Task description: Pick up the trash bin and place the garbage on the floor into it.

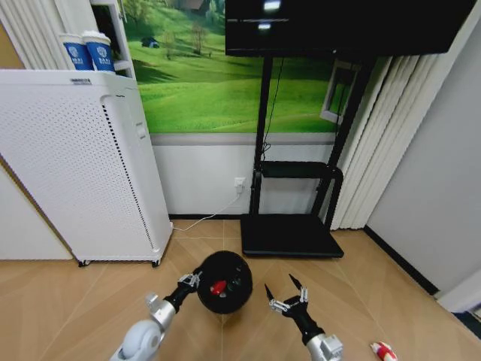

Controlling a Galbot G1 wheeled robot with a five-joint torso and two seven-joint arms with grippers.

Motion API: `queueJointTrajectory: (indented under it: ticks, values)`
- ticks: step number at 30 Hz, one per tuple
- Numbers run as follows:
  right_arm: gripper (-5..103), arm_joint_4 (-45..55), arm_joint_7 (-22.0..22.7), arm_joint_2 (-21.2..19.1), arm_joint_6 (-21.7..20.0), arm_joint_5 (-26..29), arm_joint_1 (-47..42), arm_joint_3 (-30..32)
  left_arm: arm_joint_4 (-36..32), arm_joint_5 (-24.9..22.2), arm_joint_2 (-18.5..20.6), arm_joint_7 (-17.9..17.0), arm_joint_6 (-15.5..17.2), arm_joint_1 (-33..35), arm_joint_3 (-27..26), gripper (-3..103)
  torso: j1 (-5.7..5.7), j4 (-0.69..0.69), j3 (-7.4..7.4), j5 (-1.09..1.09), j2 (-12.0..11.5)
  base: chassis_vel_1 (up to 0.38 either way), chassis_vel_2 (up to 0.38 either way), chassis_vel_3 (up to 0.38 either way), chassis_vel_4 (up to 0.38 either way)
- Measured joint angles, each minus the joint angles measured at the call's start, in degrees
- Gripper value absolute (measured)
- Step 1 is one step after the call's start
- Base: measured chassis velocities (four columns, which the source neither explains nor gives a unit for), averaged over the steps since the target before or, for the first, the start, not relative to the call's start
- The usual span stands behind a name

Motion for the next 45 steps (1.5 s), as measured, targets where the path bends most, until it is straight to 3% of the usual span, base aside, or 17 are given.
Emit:
queueJointTrajectory:
  ticks: [13, 21, 26, 29, 33, 41, 45]
  values:
    - [100, 1.4, 2.6, 0.8, -1.1, -0.1, 0.2, 0.8, -1.8, -2.3, -0.7, -3.3, -0.1, 2.6, -6.5, 7, 0.00, -0.01, 0.00, 0.01, 0.0, -0.190, -0.180, 0.180, 0.173]
    - [100, -1.3, 3.4, 0.7, 1.0, -0.4, 1.2, 1.4, -2.0, -3.4, -0.9, -3.8, 0.1, 2.4, -7.8, 7, 0.01, -0.03, 0.00, 0.01, 0.0, -0.166, -0.188, 0.162, 0.162]
    - [100, -7.9, 3.4, 0.3, -1.9, -1.5, 3.2, 3.5, -2.0, -3.5, -1.1, -3.8, 0.1, 2.5, -8.0, 7, 0.00, -0.02, 0.00, 0.00, 0.0, 0.009, -0.009, -0.011, -0.024]
    - [100, -18.2, 0.5, -1.5, -5.3, -3.1, 6.3, 6.8, -2.2, -3.5, -1.3, -3.6, 0.1, 2.5, -8.3, 7, 0.00, 0.00, 0.00, 0.01, 0.0, 0.065, 0.062, -0.044, -0.055]
    - [100, -24.4, -1.7, -3.3, -5.9, -2.1, 7.2, 8.4, -2.0, -3.4, -1.6, -3.0, 0.1, 2.5, -8.4, 7, 0.00, 0.00, 0.00, 0.02, 0.0, 0.024, 0.030, -0.011, -0.019]
    - [100, -35.6, -6.6, -6.8, -4.0, -2.0, 5.0, 15.8, -0.8, -2.5, -2.4, -2.0, 0.1, 1.7, -7.6, 7, 0.01, -0.05, 0.00, -0.01, 0.0, 0.000, 0.000, 0.000, 0.000]
    - [101, -40.9, -8.3, -8.1, -0.7, -1.0, 5.5, 17.3, 0.0, -2.0, -2.5, -2.1, 0.1, 1.1, -6.8, 7, 0.01, -0.03, 0.00, 0.03, 0.0, 0.000, 0.000, 0.000, 0.000]
